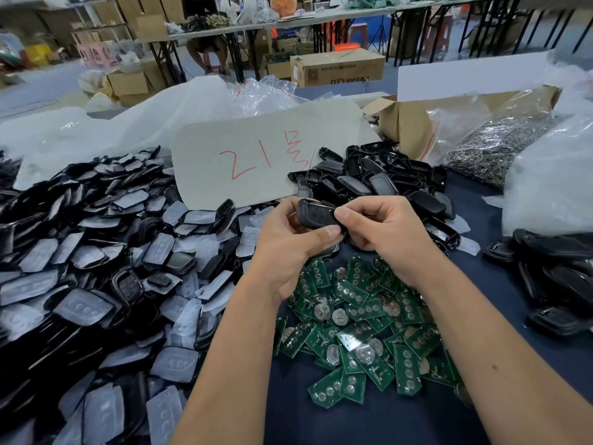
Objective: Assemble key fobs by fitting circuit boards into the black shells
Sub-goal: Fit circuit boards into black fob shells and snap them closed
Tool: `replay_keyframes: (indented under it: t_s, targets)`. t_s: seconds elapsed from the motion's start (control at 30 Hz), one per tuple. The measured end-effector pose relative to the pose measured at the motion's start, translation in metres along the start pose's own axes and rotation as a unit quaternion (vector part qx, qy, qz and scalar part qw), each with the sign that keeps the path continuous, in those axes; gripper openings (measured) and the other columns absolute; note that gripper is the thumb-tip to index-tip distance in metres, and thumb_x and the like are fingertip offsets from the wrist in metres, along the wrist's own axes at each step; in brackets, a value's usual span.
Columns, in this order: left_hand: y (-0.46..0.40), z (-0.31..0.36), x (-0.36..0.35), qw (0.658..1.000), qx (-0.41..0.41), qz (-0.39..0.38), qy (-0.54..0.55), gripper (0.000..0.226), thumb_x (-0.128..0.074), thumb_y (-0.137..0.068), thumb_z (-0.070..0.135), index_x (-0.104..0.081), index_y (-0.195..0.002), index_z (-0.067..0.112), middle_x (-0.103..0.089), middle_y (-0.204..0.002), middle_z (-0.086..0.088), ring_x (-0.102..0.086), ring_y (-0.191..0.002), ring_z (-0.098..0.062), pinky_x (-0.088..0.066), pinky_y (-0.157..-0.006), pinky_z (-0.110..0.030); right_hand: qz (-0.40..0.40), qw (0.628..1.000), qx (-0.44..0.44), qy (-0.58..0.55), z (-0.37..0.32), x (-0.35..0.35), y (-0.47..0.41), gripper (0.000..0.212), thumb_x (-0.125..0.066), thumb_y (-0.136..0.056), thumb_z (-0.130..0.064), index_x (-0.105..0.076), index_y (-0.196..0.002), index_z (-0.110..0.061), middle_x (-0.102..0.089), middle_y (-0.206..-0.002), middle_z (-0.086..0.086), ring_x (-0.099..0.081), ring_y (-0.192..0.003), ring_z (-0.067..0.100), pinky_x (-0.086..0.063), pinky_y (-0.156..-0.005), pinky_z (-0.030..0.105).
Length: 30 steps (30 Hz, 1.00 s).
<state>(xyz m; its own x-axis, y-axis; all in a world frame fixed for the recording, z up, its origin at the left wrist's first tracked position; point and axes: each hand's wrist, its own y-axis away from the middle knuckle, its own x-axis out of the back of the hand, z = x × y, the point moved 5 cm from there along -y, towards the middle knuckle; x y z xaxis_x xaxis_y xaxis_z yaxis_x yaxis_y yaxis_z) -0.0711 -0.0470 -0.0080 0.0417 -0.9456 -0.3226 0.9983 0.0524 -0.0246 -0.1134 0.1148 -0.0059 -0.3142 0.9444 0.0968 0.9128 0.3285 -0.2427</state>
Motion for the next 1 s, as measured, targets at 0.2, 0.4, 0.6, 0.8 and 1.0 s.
replay_keyframes:
  t_s: [0.2, 0.4, 0.6, 0.8, 1.0]
  targets:
    - [0.001, 0.0, -0.003, 0.999, 0.016, -0.042, 0.025, 0.047, -0.082, -0.068, -0.004, -0.061, -0.11, -0.001, -0.071, -0.109, -0.024, -0.075, -0.1, -0.036, -0.064, -0.085, -0.04, -0.012, 0.998, -0.036, -0.059, 0.001, -0.005, 0.001, 0.021, -0.072, -0.097, -0.023, -0.077, -0.078, -0.015, -0.043, -0.055, 0.006, -0.031, -0.05, 0.017, -0.025, -0.046, 0.026]
    - [0.003, 0.004, 0.0, 0.999, -0.001, -0.052, 0.003, 0.043, -0.085, -0.07, 0.008, -0.075, -0.111, 0.016, -0.07, -0.103, -0.021, -0.076, -0.094, -0.036, -0.064, -0.078, -0.039, -0.029, 0.985, -0.099, -0.141, 0.005, -0.009, 0.002, 0.026, -0.068, -0.092, -0.027, -0.068, -0.078, -0.004, -0.036, -0.052, 0.002, -0.025, -0.044, 0.012, -0.013, -0.049, 0.031]
    - [0.005, 0.013, 0.007, 0.992, -0.013, -0.109, 0.066, 0.037, -0.073, -0.085, 0.0, -0.073, -0.121, 0.011, -0.071, -0.109, -0.013, -0.074, -0.089, -0.024, -0.063, -0.072, -0.027, -0.095, 0.951, -0.145, -0.257, 0.005, -0.013, 0.005, 0.025, -0.061, -0.097, -0.022, -0.066, -0.077, -0.007, -0.044, -0.061, -0.001, -0.036, -0.045, 0.005, -0.017, -0.046, 0.021]
    - [0.006, 0.015, 0.004, 0.989, -0.025, -0.117, 0.083, 0.025, -0.071, -0.085, 0.001, -0.077, -0.106, 0.014, -0.073, -0.107, -0.013, -0.074, -0.091, -0.025, -0.063, -0.072, -0.026, -0.119, 0.942, -0.155, -0.271, 0.007, -0.017, 0.007, 0.025, -0.063, -0.096, -0.028, -0.07, -0.099, -0.004, -0.05, -0.067, 0.003, -0.041, -0.049, 0.009, -0.028, -0.039, 0.016]
    - [0.002, 0.01, 0.007, 0.994, -0.028, -0.07, 0.076, 0.038, -0.075, -0.081, 0.004, -0.074, -0.119, 0.007, -0.075, -0.116, -0.019, -0.074, -0.103, -0.027, -0.062, -0.078, -0.026, -0.008, 0.98, -0.079, -0.183, 0.005, -0.008, 0.0, 0.019, -0.071, -0.091, -0.027, -0.069, -0.086, -0.009, -0.057, -0.067, 0.007, -0.049, -0.049, 0.013, -0.033, -0.037, 0.019]
